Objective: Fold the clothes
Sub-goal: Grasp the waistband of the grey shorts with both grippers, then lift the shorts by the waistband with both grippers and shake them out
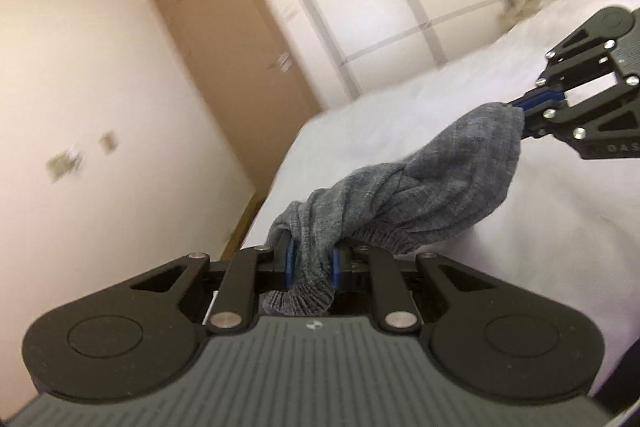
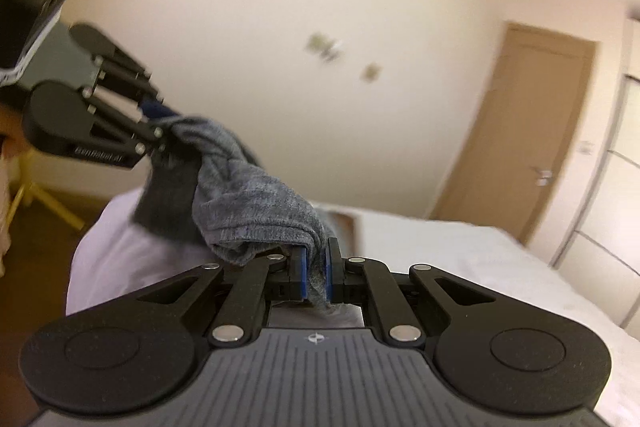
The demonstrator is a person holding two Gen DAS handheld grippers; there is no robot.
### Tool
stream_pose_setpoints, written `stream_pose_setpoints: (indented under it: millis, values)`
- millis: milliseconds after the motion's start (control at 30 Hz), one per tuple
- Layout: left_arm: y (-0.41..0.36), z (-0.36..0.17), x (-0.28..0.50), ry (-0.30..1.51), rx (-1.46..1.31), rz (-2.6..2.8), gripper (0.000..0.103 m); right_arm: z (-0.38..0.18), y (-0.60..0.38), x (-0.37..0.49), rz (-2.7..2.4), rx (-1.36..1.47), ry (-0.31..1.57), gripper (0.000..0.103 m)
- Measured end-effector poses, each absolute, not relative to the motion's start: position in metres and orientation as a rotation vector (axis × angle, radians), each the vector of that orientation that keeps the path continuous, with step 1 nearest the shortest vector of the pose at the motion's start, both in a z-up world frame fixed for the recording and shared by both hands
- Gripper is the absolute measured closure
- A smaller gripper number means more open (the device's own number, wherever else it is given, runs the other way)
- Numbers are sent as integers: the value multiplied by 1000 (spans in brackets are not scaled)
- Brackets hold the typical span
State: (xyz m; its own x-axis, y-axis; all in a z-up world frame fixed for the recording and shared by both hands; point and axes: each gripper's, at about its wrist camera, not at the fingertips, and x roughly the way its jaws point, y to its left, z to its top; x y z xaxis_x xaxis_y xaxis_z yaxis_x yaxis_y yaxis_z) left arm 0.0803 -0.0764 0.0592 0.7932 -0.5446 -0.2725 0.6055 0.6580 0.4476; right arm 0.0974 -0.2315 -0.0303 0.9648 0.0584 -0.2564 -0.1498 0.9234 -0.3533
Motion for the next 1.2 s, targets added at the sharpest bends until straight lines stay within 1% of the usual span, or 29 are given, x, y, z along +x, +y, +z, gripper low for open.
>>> stream_pose_setpoints:
  millis: [200,400,433,467,500,533,567,633,667,733,833,867,900,967,1033,1067,1100,1167,1200]
  values:
    - [-137,102,9,68,442,-977,89,23,-291,-17,-75,-316,172,97]
    - [-195,139,-33,124,265,-1314,89,76,-337,-138,-254,-265,86,97]
    - [-206,142,-36,145,241,-1364,88,81,-342,-155,-289,-259,72,97]
    - [-217,143,-38,167,223,-1402,84,84,-348,-169,-325,-253,62,97]
    - [-229,138,-36,193,220,-1423,82,84,-356,-179,-360,-246,58,97]
    - [-246,130,-30,220,228,-1439,77,82,-366,-186,-399,-240,57,97]
    - [-266,120,-21,250,237,-1446,71,78,-375,-188,-438,-232,67,97]
    - [-299,97,0,319,232,-1436,67,65,-401,-183,-518,-188,113,96]
    - [-316,86,12,370,219,-1423,69,56,-417,-176,-554,-165,147,96]
    - [-338,61,31,457,218,-1374,69,35,-454,-169,-629,-144,231,96]
    - [-341,27,41,520,246,-1307,67,-1,-510,-154,-730,-106,385,94]
    - [-335,16,47,542,249,-1302,65,-15,-523,-151,-761,-99,433,86]
    - [-333,5,54,566,247,-1302,63,-29,-537,-147,-791,-93,482,70]
    - [-335,-13,57,621,233,-1311,53,-51,-556,-146,-835,-69,553,56]
    - [-339,-26,57,682,197,-1333,51,-65,-557,-149,-829,-44,551,53]
    - [-343,-30,56,708,173,-1345,51,-71,-556,-151,-823,-34,548,49]
    - [-349,-33,54,729,143,-1357,51,-76,-550,-158,-806,-36,537,49]
    - [-361,-31,46,743,88,-1385,50,-84,-536,-171,-772,-42,514,47]
    - [-367,-28,41,745,60,-1401,49,-85,-531,-173,-746,-55,510,44]
